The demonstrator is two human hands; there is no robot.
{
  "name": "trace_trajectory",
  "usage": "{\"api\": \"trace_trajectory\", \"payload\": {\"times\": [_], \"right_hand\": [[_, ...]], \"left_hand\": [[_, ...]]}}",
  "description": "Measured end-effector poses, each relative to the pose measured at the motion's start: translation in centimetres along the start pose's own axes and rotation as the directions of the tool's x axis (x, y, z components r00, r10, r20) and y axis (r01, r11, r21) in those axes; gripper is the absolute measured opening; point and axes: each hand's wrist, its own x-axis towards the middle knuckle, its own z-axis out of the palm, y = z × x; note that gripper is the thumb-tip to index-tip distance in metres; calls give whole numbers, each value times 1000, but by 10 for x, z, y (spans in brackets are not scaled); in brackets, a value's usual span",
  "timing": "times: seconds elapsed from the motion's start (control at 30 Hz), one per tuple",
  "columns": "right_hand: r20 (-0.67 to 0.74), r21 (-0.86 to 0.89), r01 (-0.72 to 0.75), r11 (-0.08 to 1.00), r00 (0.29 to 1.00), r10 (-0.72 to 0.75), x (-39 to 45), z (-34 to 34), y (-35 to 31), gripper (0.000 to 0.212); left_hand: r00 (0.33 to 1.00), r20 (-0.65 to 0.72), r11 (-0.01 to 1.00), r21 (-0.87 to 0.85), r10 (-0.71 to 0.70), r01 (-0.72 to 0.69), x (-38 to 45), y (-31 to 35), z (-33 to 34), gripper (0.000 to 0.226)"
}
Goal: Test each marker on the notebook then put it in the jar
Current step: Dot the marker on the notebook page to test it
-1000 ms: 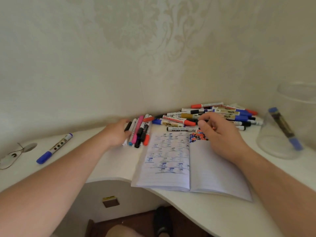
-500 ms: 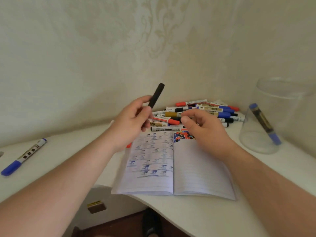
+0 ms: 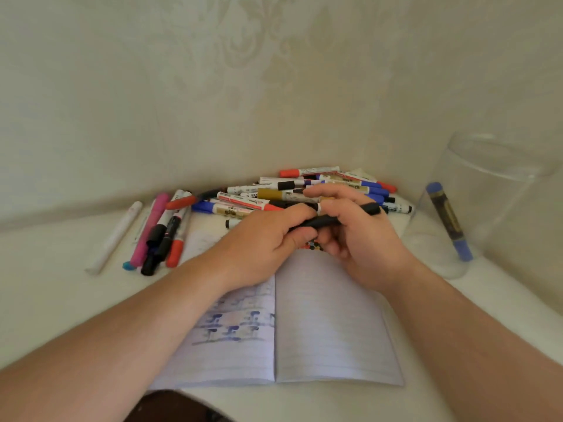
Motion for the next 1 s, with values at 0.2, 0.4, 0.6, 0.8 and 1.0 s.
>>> {"api": "trace_trajectory", "payload": {"times": [0.2,0.4,0.6,0.8,1.0], "right_hand": [[65,51,41,998,997,-44,0,-7,-4,35],[31,30,46,998,998,-47,2,-15,-8,22],[-50,-496,1,868,998,-30,-1,1,3,23],[-166,-520,-124,845,985,42,1,10,8,23],[-157,-536,-162,829,983,91,2,12,7,24]], "left_hand": [[995,-6,991,-87,-104,103,-9,-8,-13,40],[955,135,951,206,-262,232,-16,-17,-28,50],[935,161,929,252,-315,269,-11,-13,-27,52],[929,164,922,263,-333,284,-7,-13,-26,55],[920,183,919,266,-346,292,-7,-12,-27,54]]}}
